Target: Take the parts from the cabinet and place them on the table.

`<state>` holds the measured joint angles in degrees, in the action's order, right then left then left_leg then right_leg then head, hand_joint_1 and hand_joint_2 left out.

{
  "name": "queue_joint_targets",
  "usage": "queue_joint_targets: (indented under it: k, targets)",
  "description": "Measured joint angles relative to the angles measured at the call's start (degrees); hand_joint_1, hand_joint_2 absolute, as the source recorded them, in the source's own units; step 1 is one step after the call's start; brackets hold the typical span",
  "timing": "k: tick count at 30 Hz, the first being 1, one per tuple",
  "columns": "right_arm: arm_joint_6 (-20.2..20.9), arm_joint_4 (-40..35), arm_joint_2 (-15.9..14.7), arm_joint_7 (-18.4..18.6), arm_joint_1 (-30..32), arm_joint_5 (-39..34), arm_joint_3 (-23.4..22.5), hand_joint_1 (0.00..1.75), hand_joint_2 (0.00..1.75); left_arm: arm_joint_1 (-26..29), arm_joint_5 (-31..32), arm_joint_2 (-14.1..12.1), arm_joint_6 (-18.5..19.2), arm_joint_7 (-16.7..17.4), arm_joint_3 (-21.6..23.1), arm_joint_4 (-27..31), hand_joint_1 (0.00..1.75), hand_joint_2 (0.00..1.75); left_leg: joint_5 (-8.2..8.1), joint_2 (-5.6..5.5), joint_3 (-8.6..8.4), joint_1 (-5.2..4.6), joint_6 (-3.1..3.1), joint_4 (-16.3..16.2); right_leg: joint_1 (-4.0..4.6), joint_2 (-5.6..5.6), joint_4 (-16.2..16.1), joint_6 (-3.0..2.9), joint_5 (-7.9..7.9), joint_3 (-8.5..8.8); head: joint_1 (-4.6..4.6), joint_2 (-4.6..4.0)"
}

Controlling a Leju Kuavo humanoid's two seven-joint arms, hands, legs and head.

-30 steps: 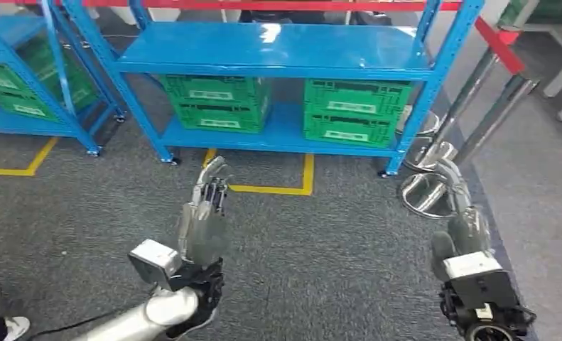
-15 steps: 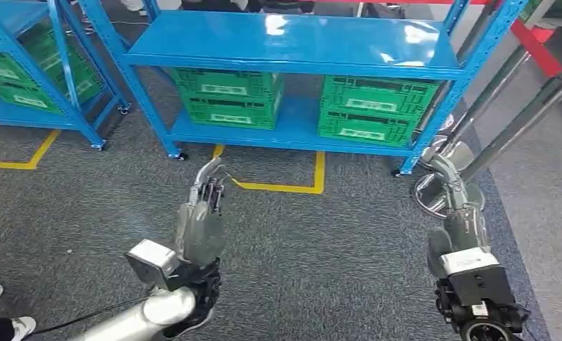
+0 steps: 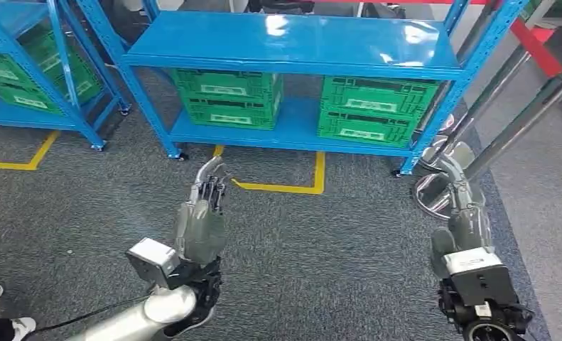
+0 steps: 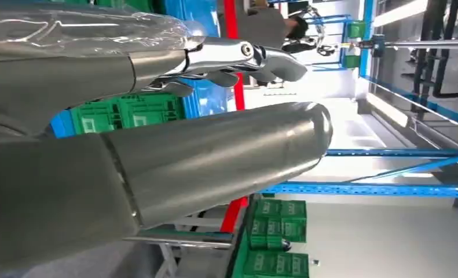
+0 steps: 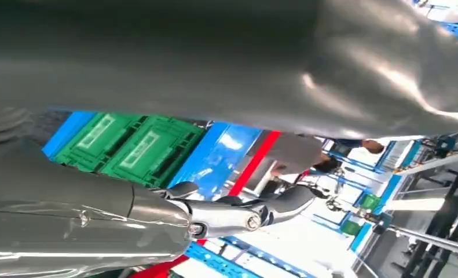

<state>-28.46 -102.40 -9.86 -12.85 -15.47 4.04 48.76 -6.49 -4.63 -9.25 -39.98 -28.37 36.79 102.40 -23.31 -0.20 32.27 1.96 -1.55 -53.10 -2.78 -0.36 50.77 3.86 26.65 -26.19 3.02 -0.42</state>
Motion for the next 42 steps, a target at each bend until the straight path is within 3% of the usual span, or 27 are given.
queue_joint_targets:
  k: [14,15,16,17,18,19,21,22,23,24,26,27,28,29,30,32,33,34,36,37,38,39,40,41,42]
  targets:
    - [-0.17,0.00,0.00,0.00,-0.30,-0.02,0.26,0.00,0.00,-0.48,-0.22,-0.02,0.00,-0.04,0.00,0.02,0.00,0.00,0.35,0.00,-0.43,0.14,-0.46,0.75,0.13,0.02,0.23,-0.12,0.07,-0.07,0.02,0.00]
    - [-0.18,0.00,0.00,0.00,-0.37,-0.09,0.33,0.00,0.00,-0.59,-0.22,-0.06,0.00,-0.04,0.00,0.02,0.00,0.00,0.15,-0.02,-0.33,-0.11,-0.31,0.50,-0.01,0.01,-0.24,-0.01,-0.15,0.03,0.00,0.00]
    - [-0.17,-0.02,0.00,0.00,-0.45,-0.13,0.39,0.00,0.00,-0.63,-0.17,-0.22,0.00,0.02,0.00,0.04,0.00,0.00,0.03,-0.18,-0.48,-0.26,0.68,0.69,-0.45,-0.16,-1.06,0.49,-0.40,0.37,0.17,0.00]
    - [-0.17,-0.22,0.02,0.00,-0.47,-0.22,0.42,0.00,0.00,-0.66,-0.06,-0.22,0.00,0.02,-0.02,0.26,0.00,0.00,0.75,-0.06,-1.74,-0.15,1.16,2.87,0.06,-0.17,-1.97,0.71,-0.55,1.08,0.33,0.00]
    - [-0.17,-0.26,-0.02,-0.04,-0.59,-0.26,0.42,0.00,0.00,-0.61,0.02,-0.20,0.00,0.07,-0.02,0.26,0.00,0.00,1.35,0.25,-3.02,0.43,1.23,4.61,-0.20,-0.09,-0.80,0.24,0.05,0.40,0.05,0.00]
    - [-0.17,-0.33,-0.02,-0.02,-0.92,-0.28,0.44,0.00,0.00,-0.84,0.04,-0.22,0.00,0.11,-0.02,0.26,0.00,0.00,1.49,0.22,-3.61,0.50,1.44,5.28,-0.03,0.11,2.74,0.01,1.83,-1.28,-0.20,0.00]
    - [-0.17,-0.33,-0.02,0.02,-0.95,-0.44,0.50,0.00,0.00,-0.87,0.07,-0.17,0.00,0.20,-0.02,0.26,0.00,0.00,1.20,0.34,-3.88,0.45,1.50,5.30,0.11,0.26,13.80,0.10,6.01,-7.28,-0.68,0.00]
    - [-0.17,-0.33,-0.02,0.02,-0.80,-0.44,0.63,0.00,0.00,-0.77,0.11,-0.17,0.00,0.22,-0.02,0.26,0.00,0.00,0.99,0.34,-3.98,0.40,1.44,5.24,0.08,0.25,18.18,0.24,7.05,-9.94,-0.63,0.00]
    - [-0.17,-0.33,-0.02,0.09,-0.66,-0.46,0.68,0.00,0.00,-0.74,0.13,-0.17,0.00,0.22,-0.02,0.24,0.00,0.00,0.70,0.19,-4.13,0.43,1.20,5.06,0.03,0.24,19.49,0.34,6.38,-11.19,-0.65,0.00]
    - [-0.17,-0.33,-0.02,0.09,-0.62,-0.46,0.70,0.00,0.00,-0.67,0.18,-0.17,0.00,0.24,-0.02,0.24,0.00,0.00,0.29,-0.05,-4.40,0.65,0.81,4.77,-0.10,0.20,17.30,0.42,4.13,-10.65,-0.70,0.00]
    - [-0.17,-0.33,-0.04,0.13,-0.63,-0.48,0.72,0.00,0.00,-0.59,0.33,-0.17,0.00,0.39,-0.02,0.24,0.00,0.00,-0.86,-0.38,-5.02,1.25,-0.18,3.74,-0.48,0.17,7.38,0.76,-2.10,-6.44,-0.74,0.00]
    - [-0.17,-0.33,-0.04,0.13,-0.63,-0.52,0.72,0.00,0.00,-0.59,0.46,-0.17,0.00,0.44,-0.02,0.24,0.00,0.00,-1.71,-0.41,-5.13,1.44,-0.83,2.84,-0.70,0.23,3.31,1.26,-3.00,-4.77,-0.77,0.00]
    - [-0.15,-0.33,-0.04,0.15,-0.63,-0.57,0.79,0.00,0.00,-0.68,0.50,-0.22,0.00,0.48,-0.02,0.26,0.00,0.00,-2.26,-0.60,-4.56,0.79,-1.64,1.99,-0.23,0.70,2.98,0.97,-1.25,-4.25,-1.66,0.00]
    - [-0.15,-0.42,-0.02,0.11,-0.56,-0.61,0.83,0.00,0.00,-0.68,0.61,-0.20,0.00,0.63,0.00,0.26,0.00,0.00,-2.05,-0.78,-4.03,0.81,-1.88,1.48,-0.22,0.83,3.86,-0.30,-1.10,-4.35,-1.51,0.00]
    - [-0.13,-0.42,-0.02,0.13,-0.42,-0.61,0.83,0.00,0.00,-0.65,0.61,-0.20,0.00,0.63,0.00,0.26,0.00,0.00,-2.16,-0.80,-4.03,0.87,-2.10,1.52,-0.10,0.85,4.14,-0.73,-0.86,-4.75,-0.56,0.00]
    - [-0.11,-0.42,-0.09,0.13,-0.37,-0.61,0.85,0.00,0.00,-0.54,0.63,-0.20,0.00,0.63,0.00,0.26,0.00,0.00,-2.56,-0.76,-4.23,1.25,-2.69,1.61,0.04,1.11,4.54,-1.75,-0.27,-4.44,-0.42,0.00]
    - [-0.11,-0.50,-0.04,0.04,-0.30,-0.59,0.85,0.00,0.00,-0.62,0.63,-0.26,0.00,0.63,-0.02,0.26,0.00,0.00,-3.04,-0.12,-3.86,1.27,-2.57,0.24,0.07,1.14,4.33,-2.22,-0.08,-4.02,0.17,0.00]
    - [-0.11,-0.50,-0.06,0.00,-0.37,-0.48,0.85,0.00,0.00,-0.73,0.63,-0.26,0.00,0.59,-0.02,0.28,0.00,0.00,-4.31,0.08,-1.75,1.18,-2.36,-3.65,0.19,1.07,4.21,-2.58,0.18,-3.59,0.61,0.00]
    - [-0.11,-0.50,-0.06,0.00,-0.30,-0.44,0.85,0.00,0.00,-0.57,0.63,-0.24,0.00,0.59,-0.02,0.28,0.00,0.00,-7.81,0.10,5.52,0.56,-2.14,-14.91,0.60,0.98,4.05,-3.27,0.76,-3.04,1.09,0.00]
    - [-0.11,-0.50,-0.06,0.02,-0.28,-0.44,0.87,0.00,0.00,-0.46,0.63,-0.26,0.00,0.59,-0.02,0.26,0.00,0.00,-8.45,0.10,8.70,0.31,-1.88,-19.02,0.92,0.99,4.05,-3.52,1.12,-2.79,1.35,0.00]
    - [-0.11,-0.48,-0.06,0.02,-0.24,-0.44,0.87,0.00,0.00,-0.41,0.63,-0.26,0.00,0.59,-0.02,0.26,0.00,0.00,-7.73,0.09,10.74,0.04,-1.43,-20.63,1.26,1.09,4.04,-3.78,1.53,-2.33,1.55,0.00]
    - [-0.11,-0.48,-0.04,0.04,-0.24,-0.44,0.87,0.00,0.00,-0.36,0.63,-0.31,0.00,0.59,-0.02,0.26,0.00,0.00,-5.31,0.08,11.16,-0.38,-0.72,-19.17,1.66,1.22,4.01,-3.94,2.03,-1.62,1.64,0.00]
    - [-0.13,-0.48,-0.06,0.04,-0.25,-0.44,0.87,0.00,0.00,-0.36,0.63,-0.37,0.00,0.59,-0.02,0.26,0.00,0.00,-1.68,0.03,10.09,-0.97,0.27,-15.05,2.01,1.34,3.95,-4.08,2.66,-0.75,1.86,0.00]
    - [-0.13,-0.48,-0.04,0.04,-0.25,-0.44,0.87,0.00,0.00,-0.38,0.63,-0.37,0.00,0.59,-0.02,0.26,0.00,0.00,2.36,-0.02,8.01,-1.66,1.43,-9.22,2.41,1.43,3.80,-4.18,3.29,0.31,2.10,0.00]
    - [-0.13,-0.48,-0.04,0.04,-0.26,-0.44,0.87,0.00,0.00,-0.39,0.63,-0.37,0.00,0.59,-0.02,0.26,0.00,0.00,4.62,-0.06,6.29,-2.35,2.79,-3.97,2.59,1.42,3.55,-4.25,3.92,1.30,2.23,0.00]
